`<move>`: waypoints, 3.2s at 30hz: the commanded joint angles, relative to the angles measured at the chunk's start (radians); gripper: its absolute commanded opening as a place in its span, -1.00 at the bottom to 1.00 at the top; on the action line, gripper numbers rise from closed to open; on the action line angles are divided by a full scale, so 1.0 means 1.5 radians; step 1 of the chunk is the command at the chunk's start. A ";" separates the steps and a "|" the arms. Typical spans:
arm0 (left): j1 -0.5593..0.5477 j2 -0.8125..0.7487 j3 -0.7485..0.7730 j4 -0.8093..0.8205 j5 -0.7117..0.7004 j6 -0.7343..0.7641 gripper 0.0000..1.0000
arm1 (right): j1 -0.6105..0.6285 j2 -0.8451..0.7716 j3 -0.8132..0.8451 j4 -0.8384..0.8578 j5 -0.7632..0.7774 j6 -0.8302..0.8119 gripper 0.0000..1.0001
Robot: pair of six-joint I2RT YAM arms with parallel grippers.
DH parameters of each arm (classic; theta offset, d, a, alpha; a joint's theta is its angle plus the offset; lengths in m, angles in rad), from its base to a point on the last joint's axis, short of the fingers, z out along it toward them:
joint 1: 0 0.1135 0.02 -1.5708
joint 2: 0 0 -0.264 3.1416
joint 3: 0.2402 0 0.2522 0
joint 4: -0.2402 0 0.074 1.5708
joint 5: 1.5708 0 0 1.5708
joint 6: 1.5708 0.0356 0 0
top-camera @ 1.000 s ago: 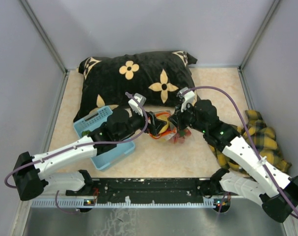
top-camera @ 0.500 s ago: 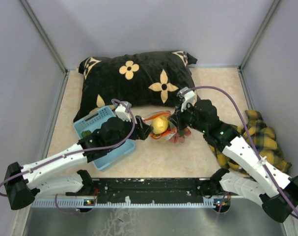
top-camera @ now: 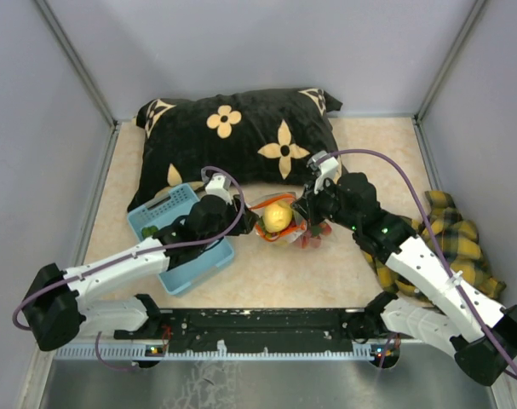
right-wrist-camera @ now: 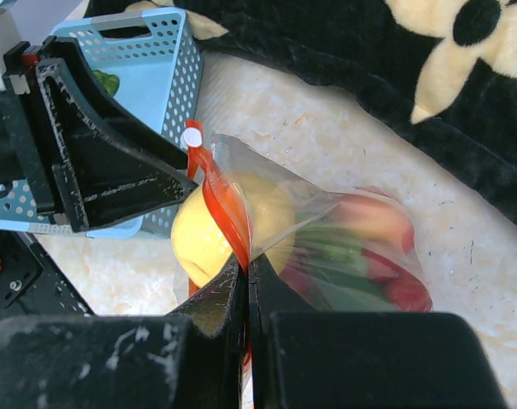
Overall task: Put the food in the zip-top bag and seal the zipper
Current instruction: Zip the zipper food storage bag at the center of the board.
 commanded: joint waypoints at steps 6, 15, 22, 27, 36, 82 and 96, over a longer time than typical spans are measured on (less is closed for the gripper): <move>0.017 0.053 0.019 0.073 0.056 -0.003 0.01 | 0.001 -0.023 0.007 0.059 0.003 0.001 -1.00; 0.026 -0.017 0.035 0.010 0.042 0.007 -0.93 | 0.002 -0.025 0.007 0.048 0.021 -0.009 -1.00; 0.033 -0.079 0.073 -0.075 0.045 0.019 -1.00 | 0.001 -0.009 0.026 0.019 0.016 -0.028 -1.00; 0.041 -0.103 0.075 -0.091 0.064 0.004 -1.00 | 0.001 -0.002 0.039 -0.010 0.023 -0.052 -0.79; 0.074 -0.155 0.034 -0.056 0.097 -0.048 -1.00 | 0.001 0.033 0.078 -0.114 0.025 -0.083 -0.48; 0.082 -0.158 0.066 -0.085 0.006 -0.029 -1.00 | 0.003 0.185 0.374 -0.421 0.103 -0.155 -1.00; 0.083 -0.146 0.064 -0.038 0.040 -0.043 -1.00 | 0.015 0.140 0.356 -0.360 -0.038 -0.189 0.05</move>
